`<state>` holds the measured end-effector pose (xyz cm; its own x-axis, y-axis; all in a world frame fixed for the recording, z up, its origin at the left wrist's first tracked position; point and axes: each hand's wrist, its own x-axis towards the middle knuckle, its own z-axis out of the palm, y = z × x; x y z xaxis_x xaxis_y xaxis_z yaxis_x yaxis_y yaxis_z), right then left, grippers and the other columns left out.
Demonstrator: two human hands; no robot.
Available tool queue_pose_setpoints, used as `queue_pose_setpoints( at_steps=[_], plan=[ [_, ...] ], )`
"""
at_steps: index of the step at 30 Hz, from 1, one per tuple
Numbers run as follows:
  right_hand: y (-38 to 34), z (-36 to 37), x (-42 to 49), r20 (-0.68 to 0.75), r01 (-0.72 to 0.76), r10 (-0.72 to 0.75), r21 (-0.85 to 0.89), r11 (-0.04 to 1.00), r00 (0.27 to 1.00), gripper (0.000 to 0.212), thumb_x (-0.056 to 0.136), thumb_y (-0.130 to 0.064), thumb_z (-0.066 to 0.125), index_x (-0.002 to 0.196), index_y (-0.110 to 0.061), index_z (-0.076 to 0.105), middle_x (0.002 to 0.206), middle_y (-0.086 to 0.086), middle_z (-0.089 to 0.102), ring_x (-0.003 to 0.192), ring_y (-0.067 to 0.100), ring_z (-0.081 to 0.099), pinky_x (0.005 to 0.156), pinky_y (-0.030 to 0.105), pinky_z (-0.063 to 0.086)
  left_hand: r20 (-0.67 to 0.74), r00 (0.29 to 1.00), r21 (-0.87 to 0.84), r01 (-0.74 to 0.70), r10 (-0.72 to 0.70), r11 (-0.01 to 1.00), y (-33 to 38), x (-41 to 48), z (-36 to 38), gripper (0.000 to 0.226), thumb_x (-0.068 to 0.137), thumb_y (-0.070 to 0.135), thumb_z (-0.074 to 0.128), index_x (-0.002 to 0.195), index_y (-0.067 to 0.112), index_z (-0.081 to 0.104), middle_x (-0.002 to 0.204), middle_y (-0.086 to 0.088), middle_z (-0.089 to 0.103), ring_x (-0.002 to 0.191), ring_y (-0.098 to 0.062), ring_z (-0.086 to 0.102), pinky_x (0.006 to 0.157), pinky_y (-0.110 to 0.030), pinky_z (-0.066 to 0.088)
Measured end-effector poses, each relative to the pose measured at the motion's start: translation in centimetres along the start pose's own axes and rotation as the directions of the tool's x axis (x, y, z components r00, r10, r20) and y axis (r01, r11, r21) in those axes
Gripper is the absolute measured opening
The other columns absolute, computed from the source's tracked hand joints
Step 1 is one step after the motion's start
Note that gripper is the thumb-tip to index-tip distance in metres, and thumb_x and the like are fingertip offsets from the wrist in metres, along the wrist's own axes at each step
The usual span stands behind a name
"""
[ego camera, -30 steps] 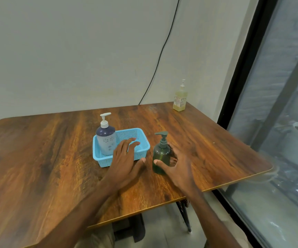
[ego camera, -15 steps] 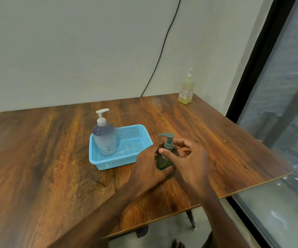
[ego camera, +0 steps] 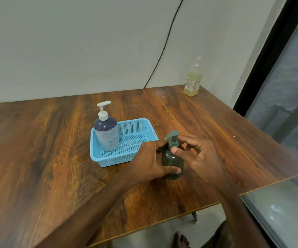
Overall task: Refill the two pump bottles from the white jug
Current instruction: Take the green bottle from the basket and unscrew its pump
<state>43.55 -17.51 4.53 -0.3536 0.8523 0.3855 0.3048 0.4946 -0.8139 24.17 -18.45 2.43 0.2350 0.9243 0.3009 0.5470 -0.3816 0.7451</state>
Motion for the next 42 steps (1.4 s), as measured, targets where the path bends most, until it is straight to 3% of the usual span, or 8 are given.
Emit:
queue_pose_setpoints(
  at_steps=[3, 9, 13, 18, 24, 31, 36, 42],
  plan=[
    [0.5, -1.3, -0.3, 0.044, -0.012, 0.010, 0.055, 0.998, 0.999, 0.033, 0.094, -0.014, 0.069, 0.125, -0.027, 0.070, 0.123, -0.015, 0.071, 0.115, 0.012, 0.065, 0.092, 0.048, 0.054, -0.007, 1.000, 0.021, 0.010, -0.010, 1.000, 0.3, 0.2, 0.9, 0.073, 0.066, 0.046, 0.095, 0.129, 0.026, 0.065, 0.110, 0.016, 0.073, 0.099, 0.004, 0.067, 0.083, -0.011, 0.050],
    [0.3, -0.2, -0.8, -0.208, -0.079, 0.079, 0.008, 0.997, 0.975, 0.040, 0.070, -0.039, 0.090, 0.106, -0.033, 0.073, 0.107, -0.014, 0.070, 0.102, 0.010, 0.065, 0.082, 0.034, 0.056, -0.040, 0.998, -0.025, 0.053, -0.054, 0.998, 0.4, -0.5, 1.6, 0.069, 0.068, 0.042, 0.095, 0.128, 0.028, 0.065, 0.109, 0.022, 0.069, 0.103, 0.014, 0.062, 0.082, -0.001, 0.044],
    [0.2, 0.7, -0.9, -0.241, -0.082, 0.086, 0.026, 0.996, 0.967, 0.034, 0.079, -0.029, 0.085, 0.110, -0.027, 0.072, 0.102, -0.014, 0.072, 0.098, 0.008, 0.067, 0.081, 0.025, 0.055, -0.044, 0.998, -0.015, 0.051, -0.051, 0.999, 0.5, -0.6, 1.6, 0.073, 0.068, 0.045, 0.095, 0.131, 0.026, 0.063, 0.114, 0.018, 0.070, 0.105, 0.008, 0.063, 0.084, -0.004, 0.046],
    [0.2, 0.6, -1.5, -0.077, -0.030, 0.055, 0.289, 0.957, 0.996, 0.042, 0.094, -0.005, 0.065, 0.134, -0.016, 0.058, 0.124, -0.001, 0.071, 0.118, 0.018, 0.065, 0.097, 0.037, 0.053, -0.053, 0.998, -0.045, 0.027, -0.029, 0.999, 0.7, -0.7, 1.6, 0.086, 0.069, 0.040, 0.095, 0.144, 0.026, 0.056, 0.117, 0.027, 0.063, 0.104, 0.022, 0.057, 0.088, -0.001, 0.042],
    [-0.6, 1.0, -1.1, -0.229, -0.121, 0.115, -0.011, 0.993, 0.967, 0.047, 0.077, -0.040, 0.084, 0.120, -0.031, 0.067, 0.113, -0.018, 0.070, 0.106, 0.001, 0.064, 0.082, 0.021, 0.054, -0.052, 0.998, -0.019, 0.031, -0.032, 0.999, 0.4, -0.6, 1.7, 0.080, 0.070, 0.042, 0.093, 0.141, 0.024, 0.059, 0.123, 0.017, 0.070, 0.106, 0.008, 0.063, 0.084, -0.003, 0.045],
    [-0.7, 0.8, -1.6, -0.123, -0.059, 0.086, 0.211, 0.976, 0.989, 0.044, 0.094, -0.005, 0.067, 0.134, -0.021, 0.058, 0.121, -0.007, 0.073, 0.117, 0.010, 0.066, 0.096, 0.034, 0.054, -0.070, 0.998, -0.040, 0.004, -0.007, 0.999, 0.6, -0.7, 1.7, 0.083, 0.069, 0.041, 0.095, 0.141, 0.028, 0.058, 0.114, 0.026, 0.066, 0.107, 0.014, 0.062, 0.088, -0.005, 0.046],
    [-1.3, 1.0, -1.2, -0.192, -0.135, 0.130, -0.012, 0.991, 0.973, 0.050, 0.079, -0.043, 0.082, 0.124, -0.033, 0.062, 0.117, -0.017, 0.067, 0.107, -0.001, 0.064, 0.083, 0.022, 0.056, -0.063, 0.998, -0.029, 0.018, -0.020, 0.999, 0.6, -0.7, 1.7, 0.064, 0.071, 0.038, 0.094, 0.127, 0.027, 0.064, 0.108, 0.020, 0.070, 0.100, 0.005, 0.066, 0.080, -0.011, 0.052],
    [-1.4, 0.4, -1.0, -0.183, -0.092, 0.113, 0.116, 0.989, 0.977, 0.040, 0.089, -0.008, 0.074, 0.125, -0.023, 0.063, 0.111, -0.009, 0.074, 0.107, 0.006, 0.068, 0.095, 0.036, 0.056, -0.059, 0.998, -0.024, 0.015, -0.017, 1.000, 0.7, -0.6, 1.7, 0.078, 0.070, 0.047, 0.093, 0.137, 0.023, 0.061, 0.118, 0.015, 0.072, 0.105, 0.004, 0.065, 0.088, -0.015, 0.053]
  ],
)
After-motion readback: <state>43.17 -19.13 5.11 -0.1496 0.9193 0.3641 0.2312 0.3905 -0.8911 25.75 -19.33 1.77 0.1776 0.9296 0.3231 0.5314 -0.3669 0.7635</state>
